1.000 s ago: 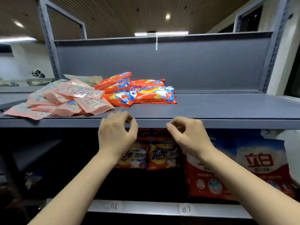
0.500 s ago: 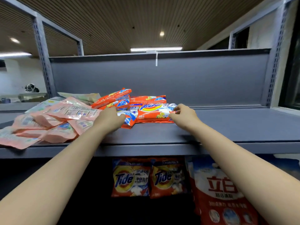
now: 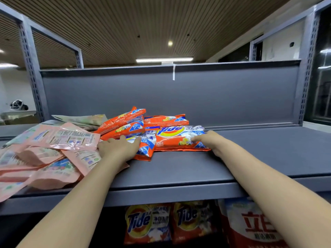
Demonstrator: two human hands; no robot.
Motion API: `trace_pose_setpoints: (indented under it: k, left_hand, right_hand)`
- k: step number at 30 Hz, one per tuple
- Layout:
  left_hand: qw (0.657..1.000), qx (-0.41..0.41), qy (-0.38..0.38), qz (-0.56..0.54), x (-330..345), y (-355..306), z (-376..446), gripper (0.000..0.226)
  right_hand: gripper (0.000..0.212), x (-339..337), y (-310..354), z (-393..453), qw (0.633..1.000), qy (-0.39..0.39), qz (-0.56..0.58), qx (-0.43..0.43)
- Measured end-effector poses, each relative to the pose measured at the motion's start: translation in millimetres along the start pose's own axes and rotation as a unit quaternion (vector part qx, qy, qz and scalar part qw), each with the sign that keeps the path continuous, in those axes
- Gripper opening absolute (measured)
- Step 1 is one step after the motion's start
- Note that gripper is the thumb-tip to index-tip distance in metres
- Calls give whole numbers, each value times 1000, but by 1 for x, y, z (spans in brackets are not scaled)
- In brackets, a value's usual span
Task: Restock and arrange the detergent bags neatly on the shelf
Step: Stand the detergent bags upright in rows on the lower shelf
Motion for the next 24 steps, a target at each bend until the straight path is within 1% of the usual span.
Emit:
trace_pose_setpoints:
  k: [2,4,6,7,10,13,15,17,18,22,24]
  left_hand:
    - [1000,6,-25,-8,-4,-1,-4,92]
    - [998,8,-37,-41,-8,-1,-4,97]
    - [998,10,-36,-57,-10,-1,-4,100]
    - [998,11,-37,-59,-10,-1,-5,101]
    - [997,21,-46,-59,-13,-6,-10,102]
    - [997,33,-44,-44,-13,-14,-19,102]
    - [998,44,-50,-20,-14,-21,-26,103]
    - [995,75,-63,1,-15,-31,-35,99]
    - [993,94,-70,2,-15,-36,-39,95]
    - [975,188,-109,-39,-17,-38,-61,89]
    - [959,242,-126,-71,-16,-29,-69,84]
  right_hand:
    - [39,-6,0,-5,1000,-9,2,7]
    - [41,-6,2,-11,1000,1,8,16]
    - [56,-2,0,-17,999,15,20,31]
    - [59,-1,-1,-20,999,20,24,36]
    - [53,-3,-4,-31,998,17,46,41]
    - [56,-10,-6,-39,996,1,80,27]
    - [59,-20,-6,-45,995,-33,96,2]
    - [64,-35,-7,-49,991,-86,99,-30]
    - [63,-42,-9,-52,988,-117,93,-45]
    - [45,-59,-8,-69,971,-220,32,-84]
    - [40,-58,-6,-76,966,-231,54,-101]
Point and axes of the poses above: each hand's wrist, its own z-axis towards the middle knuckle, its own x-axis out of the palm, y = z × x, the point moved 8 cm from there along z, towards the middle knuckle, and after that the axes turned 2 degrees about -z, right-handed, at the moved point
